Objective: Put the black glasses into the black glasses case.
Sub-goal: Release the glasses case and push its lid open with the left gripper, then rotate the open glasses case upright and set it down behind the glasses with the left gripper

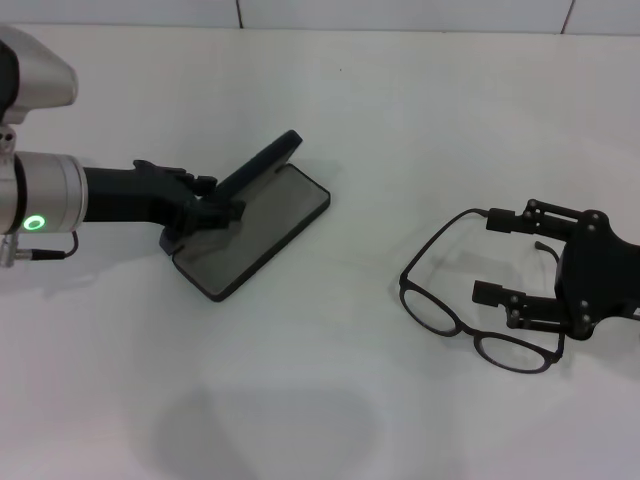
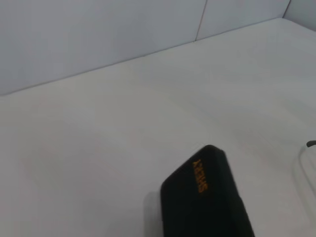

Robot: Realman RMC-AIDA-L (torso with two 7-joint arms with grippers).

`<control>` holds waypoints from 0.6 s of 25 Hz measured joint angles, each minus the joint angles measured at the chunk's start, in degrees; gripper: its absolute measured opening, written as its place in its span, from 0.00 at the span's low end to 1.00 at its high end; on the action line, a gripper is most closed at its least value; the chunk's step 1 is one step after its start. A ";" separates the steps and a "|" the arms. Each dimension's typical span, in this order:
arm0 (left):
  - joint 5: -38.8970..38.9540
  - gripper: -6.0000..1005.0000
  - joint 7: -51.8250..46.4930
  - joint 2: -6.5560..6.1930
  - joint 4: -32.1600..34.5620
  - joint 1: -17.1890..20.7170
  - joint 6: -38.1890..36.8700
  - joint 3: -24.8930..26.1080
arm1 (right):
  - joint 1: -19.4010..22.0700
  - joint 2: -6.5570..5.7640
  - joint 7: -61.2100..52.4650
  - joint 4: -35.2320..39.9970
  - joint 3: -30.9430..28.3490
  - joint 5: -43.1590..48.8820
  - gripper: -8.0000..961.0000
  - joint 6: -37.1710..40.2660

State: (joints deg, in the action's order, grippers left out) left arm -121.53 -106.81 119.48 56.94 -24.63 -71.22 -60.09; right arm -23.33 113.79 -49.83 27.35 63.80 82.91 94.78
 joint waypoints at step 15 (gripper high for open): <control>-0.13 0.38 6.92 0.04 0.36 -2.56 -0.03 -0.03 | 0.23 0.09 -0.01 -0.02 0.08 1.99 0.78 3.32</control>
State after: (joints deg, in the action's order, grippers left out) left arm -121.66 -99.89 119.52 57.30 -27.19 -71.25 -60.12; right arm -23.10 113.87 -49.83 27.33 63.88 84.89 98.11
